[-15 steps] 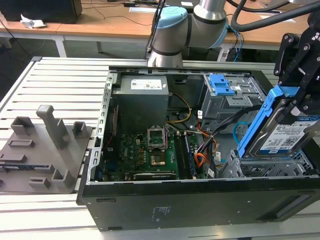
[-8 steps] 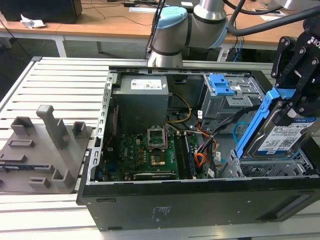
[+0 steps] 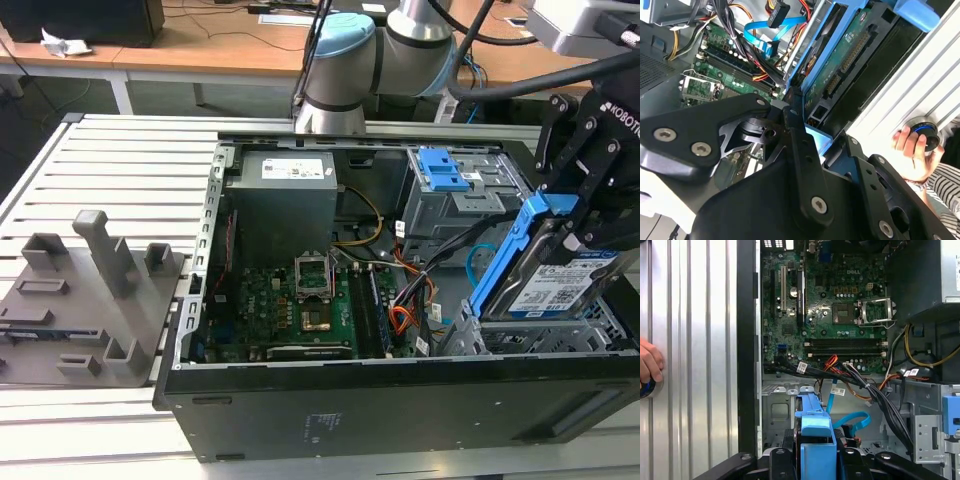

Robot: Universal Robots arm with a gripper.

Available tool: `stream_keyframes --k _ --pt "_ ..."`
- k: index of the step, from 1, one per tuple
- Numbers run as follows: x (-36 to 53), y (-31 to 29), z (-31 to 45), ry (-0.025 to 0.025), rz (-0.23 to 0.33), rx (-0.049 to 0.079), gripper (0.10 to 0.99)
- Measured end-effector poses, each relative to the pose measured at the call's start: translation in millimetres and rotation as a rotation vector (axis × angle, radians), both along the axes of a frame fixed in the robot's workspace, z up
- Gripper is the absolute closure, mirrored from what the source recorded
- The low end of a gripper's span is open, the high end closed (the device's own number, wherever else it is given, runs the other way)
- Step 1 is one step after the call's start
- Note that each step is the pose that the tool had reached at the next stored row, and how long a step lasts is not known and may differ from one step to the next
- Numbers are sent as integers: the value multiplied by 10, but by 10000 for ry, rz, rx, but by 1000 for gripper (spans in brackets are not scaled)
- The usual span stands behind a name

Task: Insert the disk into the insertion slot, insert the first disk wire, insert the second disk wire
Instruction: 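Insert the disk into the insertion slot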

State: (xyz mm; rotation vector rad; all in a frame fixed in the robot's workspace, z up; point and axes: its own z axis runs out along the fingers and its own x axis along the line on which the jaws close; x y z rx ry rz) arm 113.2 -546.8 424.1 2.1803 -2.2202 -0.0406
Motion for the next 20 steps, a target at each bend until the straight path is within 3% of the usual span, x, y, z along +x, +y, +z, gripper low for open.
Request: stream_keyframes --k 20 --pt "0 0 -278 0 0 0 722"
